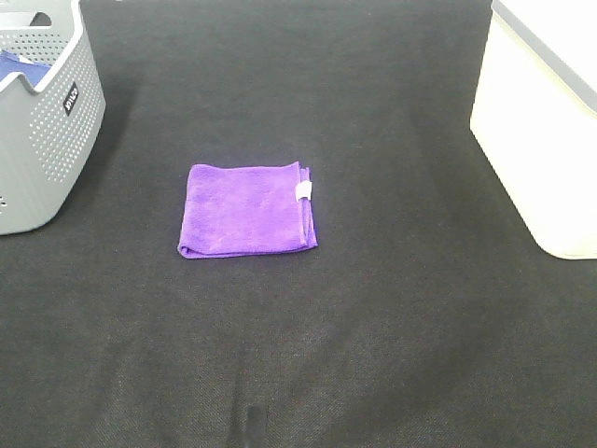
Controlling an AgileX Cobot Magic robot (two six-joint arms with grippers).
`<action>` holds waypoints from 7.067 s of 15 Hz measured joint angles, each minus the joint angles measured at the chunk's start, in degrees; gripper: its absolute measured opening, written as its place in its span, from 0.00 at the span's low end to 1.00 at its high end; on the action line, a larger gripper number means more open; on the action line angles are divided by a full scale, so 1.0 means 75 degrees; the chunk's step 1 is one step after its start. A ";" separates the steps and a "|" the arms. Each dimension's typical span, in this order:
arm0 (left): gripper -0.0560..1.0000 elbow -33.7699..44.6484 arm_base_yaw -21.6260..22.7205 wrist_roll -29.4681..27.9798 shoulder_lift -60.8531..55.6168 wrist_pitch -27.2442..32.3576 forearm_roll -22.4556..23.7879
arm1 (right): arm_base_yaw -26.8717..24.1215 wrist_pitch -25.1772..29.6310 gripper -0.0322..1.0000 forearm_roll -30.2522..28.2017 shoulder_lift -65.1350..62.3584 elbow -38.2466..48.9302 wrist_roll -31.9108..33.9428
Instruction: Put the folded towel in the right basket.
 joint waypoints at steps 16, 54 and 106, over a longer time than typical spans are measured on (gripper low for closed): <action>0.99 0.0000 0.0000 0.0000 0.0000 0.0000 0.0000 | 0.2452 -0.0879 0.98 0.4064 1.2567 -0.7135 -0.1589; 0.99 0.0000 0.0000 0.0008 0.0000 0.0000 0.0000 | 0.3575 -0.0466 0.07 0.4225 1.5034 -1.0886 -0.1375; 0.99 0.0000 0.0000 0.0008 0.0000 0.0000 0.0000 | 0.0084 -0.0199 0.97 -0.0183 -0.1658 0.1115 -0.0382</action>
